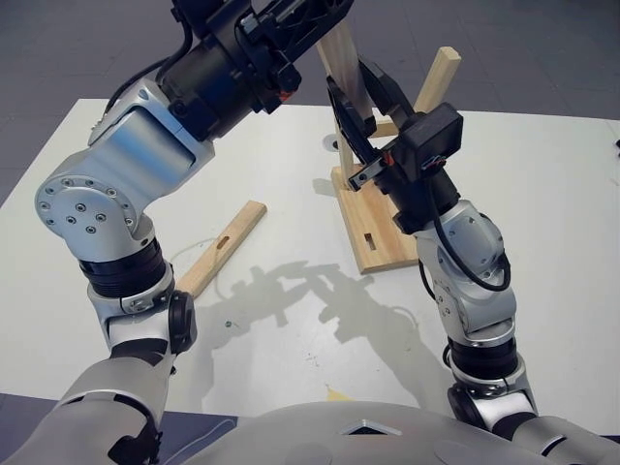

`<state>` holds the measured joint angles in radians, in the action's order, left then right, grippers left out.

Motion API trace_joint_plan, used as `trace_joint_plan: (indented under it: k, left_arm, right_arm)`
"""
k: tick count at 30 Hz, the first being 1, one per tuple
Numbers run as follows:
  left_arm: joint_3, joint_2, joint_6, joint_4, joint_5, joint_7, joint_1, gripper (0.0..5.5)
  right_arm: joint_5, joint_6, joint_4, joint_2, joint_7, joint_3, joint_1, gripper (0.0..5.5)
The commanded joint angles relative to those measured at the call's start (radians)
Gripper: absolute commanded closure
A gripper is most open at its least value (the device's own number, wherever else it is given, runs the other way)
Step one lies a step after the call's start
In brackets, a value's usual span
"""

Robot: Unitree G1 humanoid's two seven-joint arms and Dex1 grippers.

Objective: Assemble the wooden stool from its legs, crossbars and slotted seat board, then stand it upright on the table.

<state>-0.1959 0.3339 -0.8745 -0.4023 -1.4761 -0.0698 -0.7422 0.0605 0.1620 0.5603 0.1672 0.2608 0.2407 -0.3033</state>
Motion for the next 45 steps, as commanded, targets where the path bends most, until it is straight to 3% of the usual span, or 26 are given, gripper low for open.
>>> trace_joint_plan:
  k: [1, 6, 7, 17, 26, 31, 37, 45]
  left_arm:
    - [0.024, 0.02, 0.007, -0.019, 0.011, 0.001, -0.004, 4.55]
    - [0.028, 0.059, 0.022, -0.031, 0.075, 0.0, -0.006, 5.0]
    - [0.031, 0.067, 0.029, -0.032, 0.103, -0.001, -0.015, 5.05]
    - [-0.042, 0.249, 0.139, 0.207, 0.58, 0.022, -0.04, 5.06]
    - [-0.194, 0.323, 0.057, 0.13, 0.489, 0.358, 0.405, 5.06]
    - [-0.15, 0.327, 0.125, 0.173, 0.594, 0.498, 0.557, 5.06]
    - [-0.089, 0.281, 0.206, 0.224, 0.716, 0.535, 0.562, 5.06]
    - [-0.094, 0.252, 0.203, 0.217, 0.739, 0.537, 0.611, 5.06]
  right_arm:
    - [-0.003, 0.018, 0.002, -0.002, 0.002, -0.012, -0.006, 4.19]
    - [-0.019, 0.024, -0.009, -0.002, 0.0, -0.008, -0.009, 4.19]
    - [-0.025, 0.03, -0.013, 0.0, -0.001, -0.006, -0.007, 3.82]
    - [-0.074, 0.062, -0.037, -0.012, -0.05, -0.027, 0.024, 2.22]
    - [-0.098, 0.105, -0.038, 0.011, -0.08, -0.105, 0.059, 0.89]
    - [-0.095, 0.124, -0.036, 0.02, -0.068, -0.124, 0.063, 0.18]
    - [-0.085, 0.138, -0.032, 0.034, -0.046, -0.127, 0.063, 0.1]
    - [-0.08, 0.149, -0.031, 0.038, -0.044, -0.138, 0.063, 0.1]
